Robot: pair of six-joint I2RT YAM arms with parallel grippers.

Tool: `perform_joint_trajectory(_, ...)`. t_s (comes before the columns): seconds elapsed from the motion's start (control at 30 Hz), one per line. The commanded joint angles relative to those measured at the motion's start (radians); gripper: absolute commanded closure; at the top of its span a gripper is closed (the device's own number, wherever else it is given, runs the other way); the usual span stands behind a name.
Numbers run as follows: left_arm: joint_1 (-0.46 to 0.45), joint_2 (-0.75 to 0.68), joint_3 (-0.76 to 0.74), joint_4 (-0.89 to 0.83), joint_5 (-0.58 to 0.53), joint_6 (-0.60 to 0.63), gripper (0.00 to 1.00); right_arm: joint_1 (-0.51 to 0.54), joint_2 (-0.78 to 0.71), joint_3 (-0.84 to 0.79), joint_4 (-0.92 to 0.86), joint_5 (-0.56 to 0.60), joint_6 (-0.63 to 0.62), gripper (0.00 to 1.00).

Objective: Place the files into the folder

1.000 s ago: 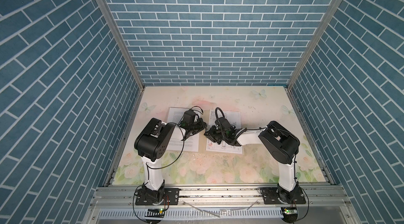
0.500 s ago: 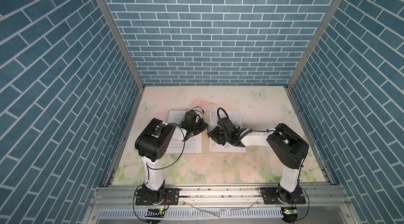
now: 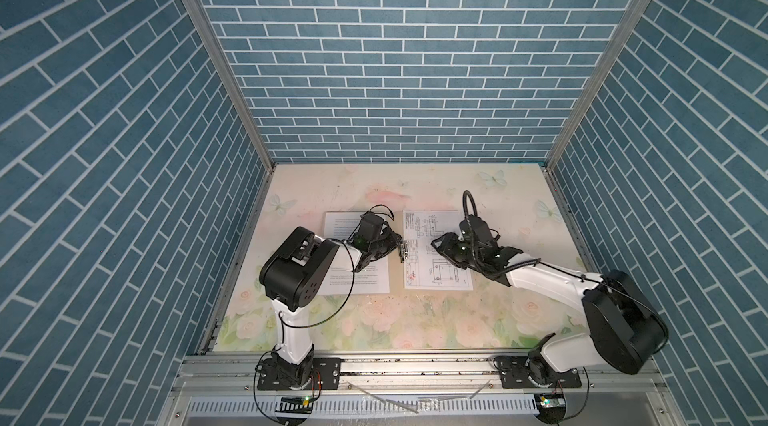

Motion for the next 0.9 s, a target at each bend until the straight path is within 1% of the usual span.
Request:
perform_joint_trajectory(0.0,-0.03,-0.022,0.022,-0.193,-0.061,0.038,0.67,-0.066,-0.089,-0.055,-0.133,0.085,-0.207,0.37)
perform_joint_trajectory(0.07,-0.04,-0.049,0.038,-0.245,-0.09,0.064,0.54,-0.111,-0.129,-0.083,-0.168,0.122,-0.28,0.24)
perform_joint_trajectory(0.1,-0.04,-0.061,0.041,-0.267,-0.102,0.072,0.49,-0.129,-0.141,-0.091,-0.173,0.125,-0.305,0.2)
perform_joint_trajectory(0.13,-0.04,-0.081,0.046,-0.296,-0.116,0.087,0.42,-0.148,-0.151,-0.102,-0.169,0.12,-0.334,0.16)
perform_joint_trajectory(0.17,-0.04,-0.102,0.051,-0.337,-0.135,0.108,0.35,-0.169,-0.154,-0.111,-0.16,0.108,-0.355,0.14)
perform_joint_trajectory(0.23,-0.041,-0.148,0.058,-0.412,-0.177,0.145,0.26,-0.207,-0.146,-0.126,-0.126,0.074,-0.385,0.11)
perform_joint_trajectory(0.3,-0.041,-0.2,0.059,-0.477,-0.212,0.185,0.16,-0.244,-0.12,-0.137,-0.078,0.032,-0.406,0.1)
perform_joint_trajectory(0.37,-0.041,-0.259,0.063,-0.558,-0.256,0.235,0.02,-0.278,-0.079,-0.144,-0.015,-0.032,-0.418,0.1)
perform_joint_trajectory(0.47,-0.04,-0.348,0.058,-0.679,-0.326,0.318,0.0,-0.313,-0.018,-0.148,0.065,-0.112,-0.419,0.1)
perform_joint_trajectory(0.6,-0.026,-0.476,0.014,-0.82,-0.432,0.406,0.0,-0.324,0.051,-0.139,0.116,-0.168,-0.425,0.11)
perform_joint_trajectory(0.7,0.027,-0.557,-0.038,-0.893,-0.437,0.458,0.0,-0.329,0.109,-0.13,0.149,-0.213,-0.422,0.13)
perform_joint_trajectory(0.77,0.081,-0.605,-0.074,-0.928,-0.428,0.491,0.0,-0.332,0.141,-0.122,0.168,-0.244,-0.415,0.14)
perform_joint_trajectory(0.87,0.175,-0.678,-0.128,-0.941,-0.397,0.54,0.0,-0.333,0.172,-0.119,0.192,-0.255,-0.406,0.15)
